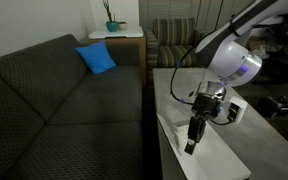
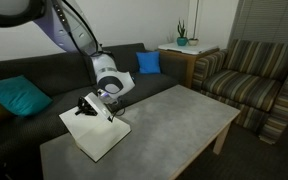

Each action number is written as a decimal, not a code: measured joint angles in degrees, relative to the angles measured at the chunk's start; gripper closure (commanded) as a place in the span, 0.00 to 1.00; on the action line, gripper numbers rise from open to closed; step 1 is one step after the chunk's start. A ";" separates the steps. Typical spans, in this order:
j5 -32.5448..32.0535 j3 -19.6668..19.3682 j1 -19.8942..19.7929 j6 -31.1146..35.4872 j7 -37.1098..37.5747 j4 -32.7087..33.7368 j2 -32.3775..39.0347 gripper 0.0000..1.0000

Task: Open the cover of the book on the table

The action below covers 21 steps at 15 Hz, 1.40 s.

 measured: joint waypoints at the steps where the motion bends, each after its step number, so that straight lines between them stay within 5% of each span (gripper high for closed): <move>1: 1.05 -0.54 0.45 0.63 -0.37 -0.08 0.00 1.00; 7: -0.65 -1.84 1.56 8.05 -0.28 -0.82 0.01 1.00; 21: -28.52 -2.69 -6.14 26.07 6.63 3.16 -0.27 1.00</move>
